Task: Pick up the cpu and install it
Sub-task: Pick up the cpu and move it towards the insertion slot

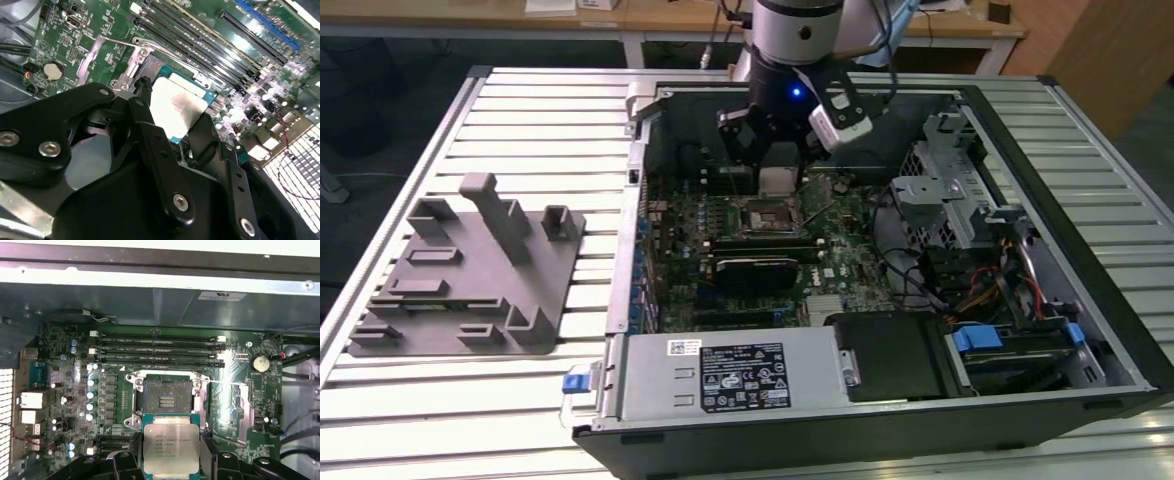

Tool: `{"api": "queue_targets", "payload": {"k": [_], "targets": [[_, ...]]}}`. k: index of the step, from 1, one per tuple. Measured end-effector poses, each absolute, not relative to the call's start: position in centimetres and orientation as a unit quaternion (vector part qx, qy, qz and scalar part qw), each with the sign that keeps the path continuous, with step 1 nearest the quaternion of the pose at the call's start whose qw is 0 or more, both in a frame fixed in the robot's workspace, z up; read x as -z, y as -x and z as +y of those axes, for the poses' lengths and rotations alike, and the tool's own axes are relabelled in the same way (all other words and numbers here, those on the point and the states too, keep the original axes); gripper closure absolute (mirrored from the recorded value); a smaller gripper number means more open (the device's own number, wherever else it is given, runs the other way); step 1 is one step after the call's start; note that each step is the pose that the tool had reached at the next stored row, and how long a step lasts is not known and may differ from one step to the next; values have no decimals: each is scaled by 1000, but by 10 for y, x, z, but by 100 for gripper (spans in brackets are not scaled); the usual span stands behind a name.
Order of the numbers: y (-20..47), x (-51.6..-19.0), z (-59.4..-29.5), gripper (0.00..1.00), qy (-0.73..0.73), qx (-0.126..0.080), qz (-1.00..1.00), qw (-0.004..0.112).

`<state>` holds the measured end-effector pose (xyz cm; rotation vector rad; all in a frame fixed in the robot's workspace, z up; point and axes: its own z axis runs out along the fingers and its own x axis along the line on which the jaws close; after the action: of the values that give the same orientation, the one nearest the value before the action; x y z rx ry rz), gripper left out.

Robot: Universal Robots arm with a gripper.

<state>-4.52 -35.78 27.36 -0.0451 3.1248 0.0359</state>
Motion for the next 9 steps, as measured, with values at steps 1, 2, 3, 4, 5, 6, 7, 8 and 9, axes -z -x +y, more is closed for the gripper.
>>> {"api": "queue_targets", "payload": {"k": [1,2,3,4,5,6,7,8,9], "targets": [[45,-272,-357,46,15,-11,1000,8],[45,-270,-357,46,16,-11,1000,8],[45,-268,-356,46,16,-11,1000,8],[45,-266,-356,46,17,-11,1000,8],[45,-265,-355,46,18,-12,1000,8],[45,-264,-355,46,18,-12,1000,8],[45,-263,-355,46,18,-11,1000,8],[45,-263,-355,46,18,-11,1000,8],[45,-263,-355,46,18,-11,1000,8]]}}
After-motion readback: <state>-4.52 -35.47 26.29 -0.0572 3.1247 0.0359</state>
